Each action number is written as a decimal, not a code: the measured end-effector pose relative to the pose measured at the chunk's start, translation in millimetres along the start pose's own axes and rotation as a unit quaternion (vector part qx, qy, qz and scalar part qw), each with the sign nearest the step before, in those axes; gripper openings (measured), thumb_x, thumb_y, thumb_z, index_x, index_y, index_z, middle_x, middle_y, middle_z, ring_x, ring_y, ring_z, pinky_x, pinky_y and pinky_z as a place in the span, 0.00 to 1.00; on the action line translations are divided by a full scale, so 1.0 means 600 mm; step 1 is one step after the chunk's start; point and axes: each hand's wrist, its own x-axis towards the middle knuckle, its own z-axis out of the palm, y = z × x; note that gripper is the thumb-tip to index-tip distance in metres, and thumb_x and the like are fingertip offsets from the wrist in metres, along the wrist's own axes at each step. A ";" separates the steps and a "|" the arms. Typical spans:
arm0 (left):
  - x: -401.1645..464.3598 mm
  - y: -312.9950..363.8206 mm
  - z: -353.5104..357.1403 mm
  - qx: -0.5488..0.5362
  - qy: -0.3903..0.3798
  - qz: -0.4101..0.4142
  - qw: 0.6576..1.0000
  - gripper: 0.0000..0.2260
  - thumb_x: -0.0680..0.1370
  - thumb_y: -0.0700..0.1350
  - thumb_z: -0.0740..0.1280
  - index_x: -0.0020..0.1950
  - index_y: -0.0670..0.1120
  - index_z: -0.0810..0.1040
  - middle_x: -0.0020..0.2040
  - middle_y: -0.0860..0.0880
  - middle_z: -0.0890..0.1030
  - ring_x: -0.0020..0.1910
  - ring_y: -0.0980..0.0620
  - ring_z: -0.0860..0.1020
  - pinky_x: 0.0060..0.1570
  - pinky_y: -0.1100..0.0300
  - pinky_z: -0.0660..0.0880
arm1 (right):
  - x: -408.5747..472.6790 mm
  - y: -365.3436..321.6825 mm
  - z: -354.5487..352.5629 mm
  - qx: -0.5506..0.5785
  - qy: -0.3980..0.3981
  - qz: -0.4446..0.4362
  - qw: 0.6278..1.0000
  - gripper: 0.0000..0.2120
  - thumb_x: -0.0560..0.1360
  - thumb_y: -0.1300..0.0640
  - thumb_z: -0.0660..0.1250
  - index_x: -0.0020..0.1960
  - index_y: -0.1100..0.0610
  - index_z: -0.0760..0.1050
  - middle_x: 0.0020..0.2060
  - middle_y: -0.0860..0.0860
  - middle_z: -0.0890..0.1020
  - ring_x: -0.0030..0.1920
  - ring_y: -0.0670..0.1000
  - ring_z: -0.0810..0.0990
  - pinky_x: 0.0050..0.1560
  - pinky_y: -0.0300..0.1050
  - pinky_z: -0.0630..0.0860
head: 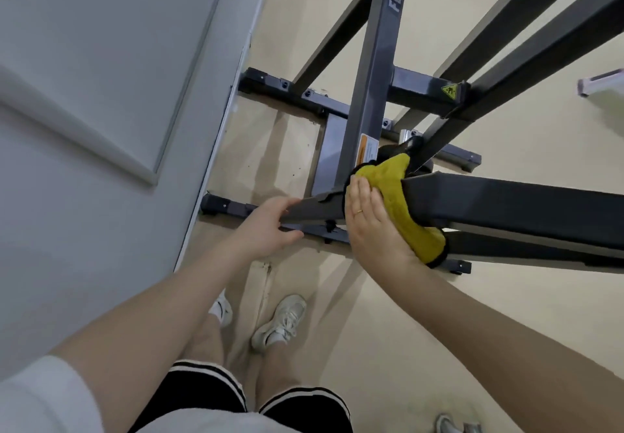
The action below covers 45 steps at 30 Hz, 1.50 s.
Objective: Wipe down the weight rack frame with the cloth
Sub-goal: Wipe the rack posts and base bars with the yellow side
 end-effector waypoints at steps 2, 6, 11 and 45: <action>0.011 -0.024 0.008 0.007 0.011 -0.011 1.000 0.27 0.74 0.41 0.70 0.71 0.46 0.66 0.67 0.50 0.71 0.66 0.53 0.70 0.63 0.59 0.69 | 0.019 -0.029 0.019 0.006 0.020 0.002 1.000 0.27 0.79 0.56 0.41 0.73 0.72 0.52 0.72 0.68 0.60 0.72 0.66 0.59 0.71 0.60 0.51; 0.034 -0.042 0.025 0.017 0.004 -0.013 1.000 0.28 0.75 0.41 0.69 0.73 0.47 0.63 0.69 0.49 0.70 0.66 0.53 0.70 0.63 0.59 0.69 | -0.007 -0.023 0.047 0.009 0.046 -0.002 0.999 0.31 0.77 0.67 0.30 0.72 0.66 0.62 0.70 0.62 0.67 0.71 0.61 0.64 0.73 0.56 0.52; 0.069 -0.011 0.048 -0.010 -0.011 0.025 1.000 0.42 0.74 0.41 0.70 0.77 0.56 0.45 0.74 0.52 0.61 0.68 0.53 0.67 0.64 0.57 0.68 | -0.064 0.001 0.054 0.008 0.122 0.127 0.984 0.27 0.80 0.65 0.37 0.71 0.65 0.66 0.69 0.59 0.70 0.70 0.57 0.63 0.74 0.54 0.44; 0.065 -0.157 0.133 -0.073 0.157 -0.008 0.985 0.28 0.72 0.42 0.72 0.71 0.49 0.67 0.63 0.54 0.72 0.62 0.54 0.72 0.60 0.59 0.70 | 0.059 -0.098 0.045 0.136 -0.022 0.000 0.990 0.19 0.77 0.56 0.54 0.64 0.62 0.73 0.62 0.61 0.76 0.66 0.59 0.71 0.72 0.54 0.55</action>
